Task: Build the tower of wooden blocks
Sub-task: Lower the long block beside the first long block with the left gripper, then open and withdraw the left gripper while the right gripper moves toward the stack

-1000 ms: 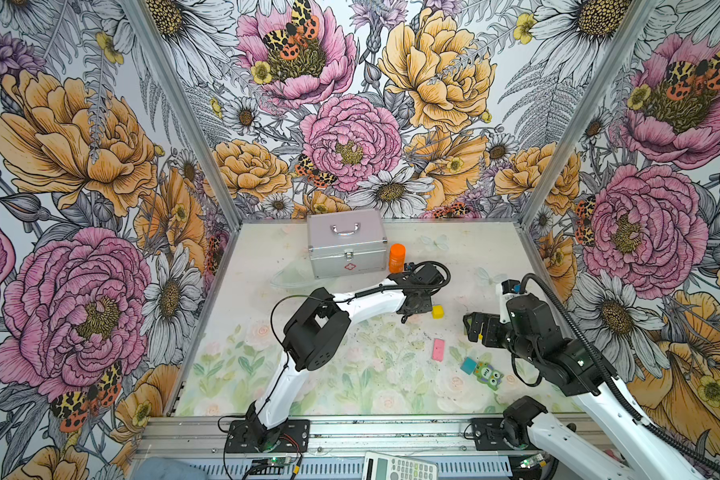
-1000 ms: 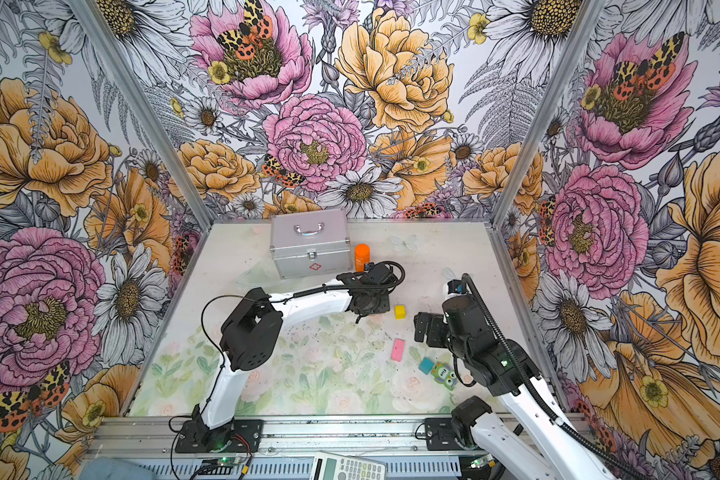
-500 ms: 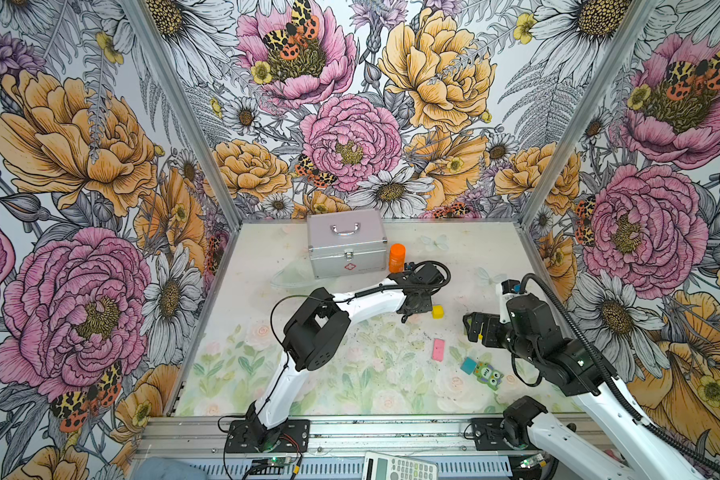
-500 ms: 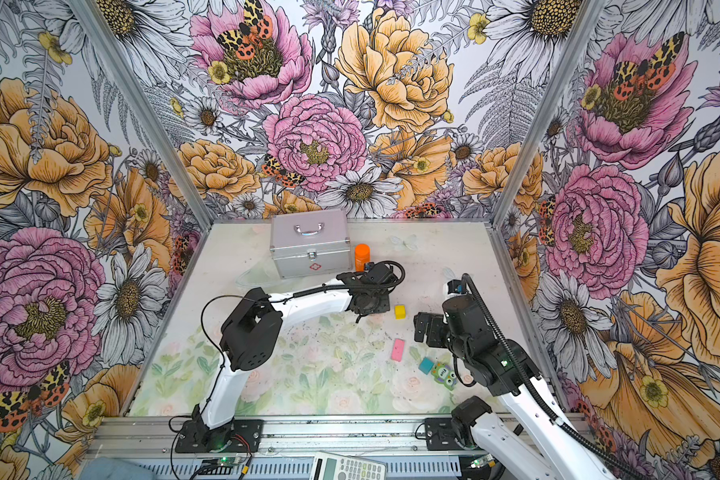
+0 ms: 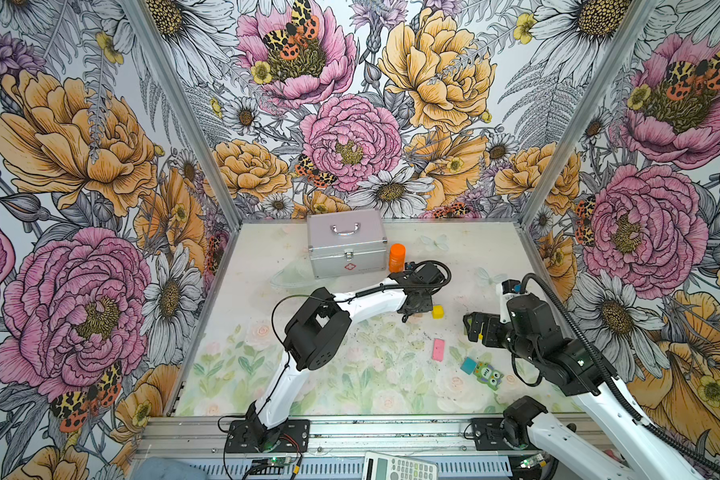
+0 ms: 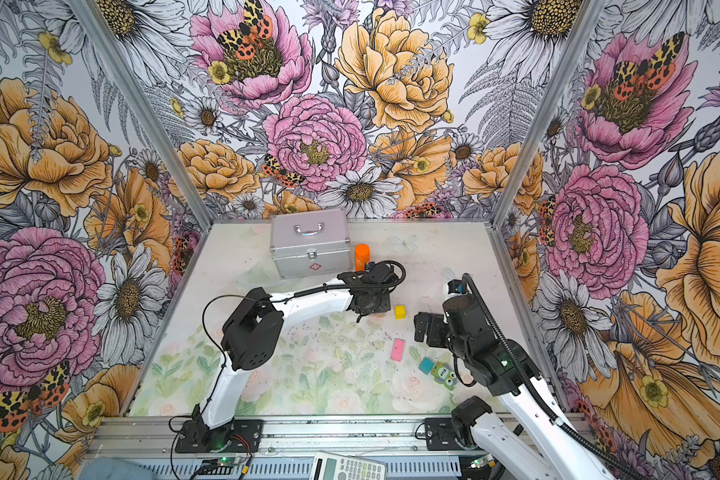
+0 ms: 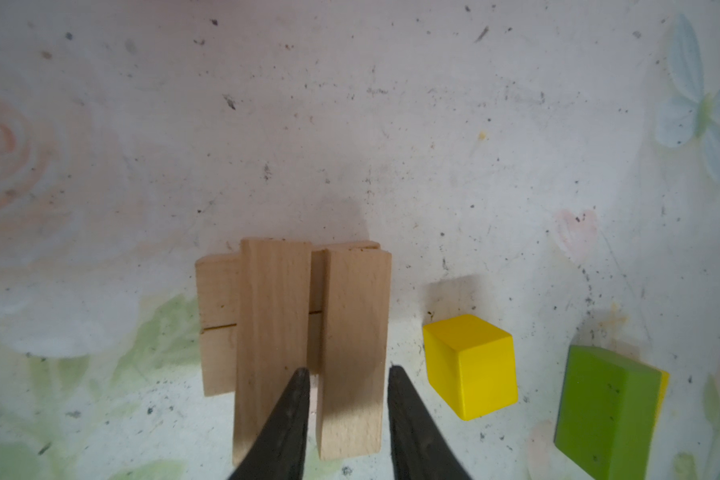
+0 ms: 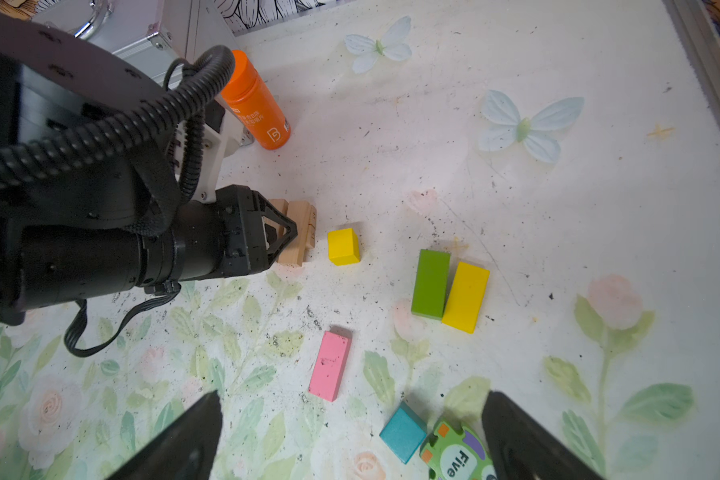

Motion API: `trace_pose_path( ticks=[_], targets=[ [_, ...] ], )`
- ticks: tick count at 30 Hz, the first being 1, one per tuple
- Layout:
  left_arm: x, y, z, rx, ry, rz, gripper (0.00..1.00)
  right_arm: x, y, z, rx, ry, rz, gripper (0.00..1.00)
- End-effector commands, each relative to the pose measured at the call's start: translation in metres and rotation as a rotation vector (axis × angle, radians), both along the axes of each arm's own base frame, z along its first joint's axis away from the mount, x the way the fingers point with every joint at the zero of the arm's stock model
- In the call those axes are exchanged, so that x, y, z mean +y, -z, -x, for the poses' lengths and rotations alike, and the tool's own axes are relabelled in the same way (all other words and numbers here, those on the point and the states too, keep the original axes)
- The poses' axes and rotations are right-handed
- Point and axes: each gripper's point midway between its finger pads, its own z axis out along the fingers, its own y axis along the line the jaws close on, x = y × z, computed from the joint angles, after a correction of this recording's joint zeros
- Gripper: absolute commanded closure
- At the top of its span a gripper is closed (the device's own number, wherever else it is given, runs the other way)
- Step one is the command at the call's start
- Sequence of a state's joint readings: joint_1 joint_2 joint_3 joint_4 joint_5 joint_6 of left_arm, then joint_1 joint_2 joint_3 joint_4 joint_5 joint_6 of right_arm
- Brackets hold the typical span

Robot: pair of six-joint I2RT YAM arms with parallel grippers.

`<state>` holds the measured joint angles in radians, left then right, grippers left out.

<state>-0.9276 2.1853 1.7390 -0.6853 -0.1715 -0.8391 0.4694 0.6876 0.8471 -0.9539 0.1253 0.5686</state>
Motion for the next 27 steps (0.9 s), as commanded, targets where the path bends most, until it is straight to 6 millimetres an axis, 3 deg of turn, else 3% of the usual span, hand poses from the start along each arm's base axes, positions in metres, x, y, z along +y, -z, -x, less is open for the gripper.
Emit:
trace_pose_path(
  ticks=[1,7,12,16,17,22,27],
  targets=[
    [-0.013,-0.024,-0.002,-0.039,0.017,0.034,0.65,0.003,-0.01,-0.001,-0.014,-0.008,-0.023,0.0],
    [-0.016,-0.061,0.0,-0.1,0.038,0.073,0.62,0.004,-0.011,-0.002,-0.009,-0.016,-0.022,0.0],
    [0.011,-0.101,-0.005,-0.207,0.013,0.052,0.5,0.006,-0.014,-0.007,0.009,-0.007,-0.017,0.0],
    [0.062,-0.121,-0.004,-0.267,-0.039,0.004,0.44,0.019,-0.005,-0.018,0.071,-0.019,-0.022,0.03],
    [0.078,-0.136,0.0,-0.295,-0.051,0.011,0.42,0.023,-0.002,-0.021,0.081,-0.024,-0.028,0.03],
    [0.149,-0.138,0.025,-0.353,-0.101,-0.024,0.26,0.047,0.009,-0.038,0.125,-0.044,-0.055,0.03],
    [0.203,-0.127,0.056,-0.383,-0.164,0.026,0.21,0.075,0.027,-0.064,0.186,-0.046,0.024,0.0]
  ],
)
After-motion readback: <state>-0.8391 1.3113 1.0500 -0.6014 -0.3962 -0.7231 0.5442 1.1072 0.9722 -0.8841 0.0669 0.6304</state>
